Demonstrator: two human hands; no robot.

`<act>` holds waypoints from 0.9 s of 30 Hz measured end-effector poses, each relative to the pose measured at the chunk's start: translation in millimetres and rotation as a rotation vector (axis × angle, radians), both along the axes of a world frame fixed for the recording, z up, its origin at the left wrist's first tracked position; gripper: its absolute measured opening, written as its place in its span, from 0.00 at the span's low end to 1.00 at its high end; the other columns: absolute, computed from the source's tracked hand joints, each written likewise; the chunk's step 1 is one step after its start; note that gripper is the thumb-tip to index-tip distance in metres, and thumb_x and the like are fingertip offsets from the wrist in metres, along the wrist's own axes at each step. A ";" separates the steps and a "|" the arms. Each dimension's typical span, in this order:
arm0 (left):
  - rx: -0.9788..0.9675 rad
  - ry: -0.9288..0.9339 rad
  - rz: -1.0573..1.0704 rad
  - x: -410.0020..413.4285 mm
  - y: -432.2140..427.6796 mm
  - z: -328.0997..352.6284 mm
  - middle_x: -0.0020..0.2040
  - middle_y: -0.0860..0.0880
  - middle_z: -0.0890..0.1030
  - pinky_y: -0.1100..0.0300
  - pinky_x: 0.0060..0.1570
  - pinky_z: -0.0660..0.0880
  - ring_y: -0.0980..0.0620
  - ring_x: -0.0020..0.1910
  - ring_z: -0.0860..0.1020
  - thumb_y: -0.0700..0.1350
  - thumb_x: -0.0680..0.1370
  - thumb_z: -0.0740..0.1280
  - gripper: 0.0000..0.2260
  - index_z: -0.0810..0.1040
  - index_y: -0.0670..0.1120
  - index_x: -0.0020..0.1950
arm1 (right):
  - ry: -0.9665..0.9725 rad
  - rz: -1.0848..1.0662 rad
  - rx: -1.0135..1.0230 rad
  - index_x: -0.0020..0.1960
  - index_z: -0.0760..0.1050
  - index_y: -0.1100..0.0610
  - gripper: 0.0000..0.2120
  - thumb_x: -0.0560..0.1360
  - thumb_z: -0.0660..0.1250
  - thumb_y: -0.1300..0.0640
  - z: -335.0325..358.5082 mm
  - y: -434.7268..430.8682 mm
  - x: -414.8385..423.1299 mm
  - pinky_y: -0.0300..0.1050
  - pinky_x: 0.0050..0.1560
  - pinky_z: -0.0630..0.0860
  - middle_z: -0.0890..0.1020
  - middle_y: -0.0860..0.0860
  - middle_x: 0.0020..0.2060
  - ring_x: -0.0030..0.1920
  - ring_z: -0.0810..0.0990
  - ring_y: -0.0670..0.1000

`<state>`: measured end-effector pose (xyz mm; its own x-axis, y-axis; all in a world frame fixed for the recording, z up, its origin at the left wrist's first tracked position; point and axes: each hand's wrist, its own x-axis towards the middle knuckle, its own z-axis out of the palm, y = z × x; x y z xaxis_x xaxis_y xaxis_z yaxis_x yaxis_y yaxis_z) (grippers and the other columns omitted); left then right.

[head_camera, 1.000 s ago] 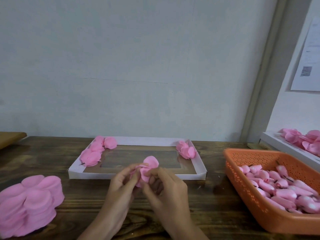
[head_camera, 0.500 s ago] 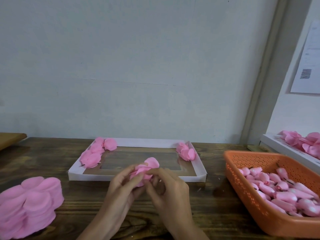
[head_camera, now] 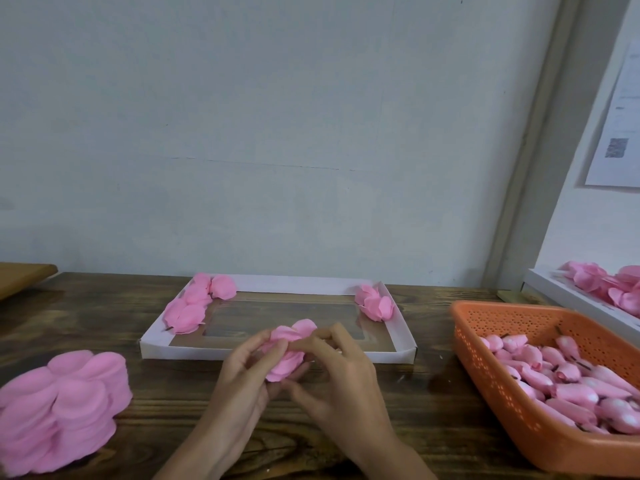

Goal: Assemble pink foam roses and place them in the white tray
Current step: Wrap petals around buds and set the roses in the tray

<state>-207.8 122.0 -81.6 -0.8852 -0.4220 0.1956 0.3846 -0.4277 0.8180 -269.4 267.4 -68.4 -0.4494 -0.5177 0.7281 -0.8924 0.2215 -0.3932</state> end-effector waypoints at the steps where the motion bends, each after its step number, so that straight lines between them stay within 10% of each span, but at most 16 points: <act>1: 0.029 -0.002 0.008 -0.3 -0.4 -0.3 0.60 0.35 0.84 0.53 0.51 0.84 0.39 0.59 0.84 0.39 0.77 0.70 0.12 0.84 0.36 0.58 | -0.005 0.013 -0.020 0.62 0.79 0.44 0.21 0.70 0.78 0.50 -0.5 -0.5 -0.8 0.38 0.46 0.78 0.76 0.39 0.51 0.49 0.78 0.41; 19: 0.074 -0.092 -0.012 1.1 -1.2 1.5 0.61 0.33 0.83 0.48 0.56 0.81 0.34 0.63 0.81 0.37 0.80 0.66 0.15 0.79 0.34 0.66 | 0.219 0.002 0.003 0.49 0.83 0.50 0.03 0.76 0.74 0.55 -3.6 0.2 -1.8 0.44 0.44 0.76 0.77 0.48 0.54 0.52 0.77 0.47; 27: 0.077 -0.026 -0.028 4.0 1.6 6.2 0.55 0.31 0.84 0.52 0.46 0.85 0.36 0.55 0.85 0.35 0.75 0.69 0.08 0.80 0.33 0.52 | -0.607 0.098 -0.276 0.60 0.79 0.46 0.14 0.77 0.77 0.53 1.2 1.1 -8.5 0.42 0.46 0.82 0.84 0.40 0.53 0.51 0.84 0.47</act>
<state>-203.9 123.6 -75.4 -0.9011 -0.4103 0.1401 0.3507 -0.4999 0.7919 -278.0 268.5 -67.2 -0.7813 -0.4080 0.4723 -0.5056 -0.0299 -0.8622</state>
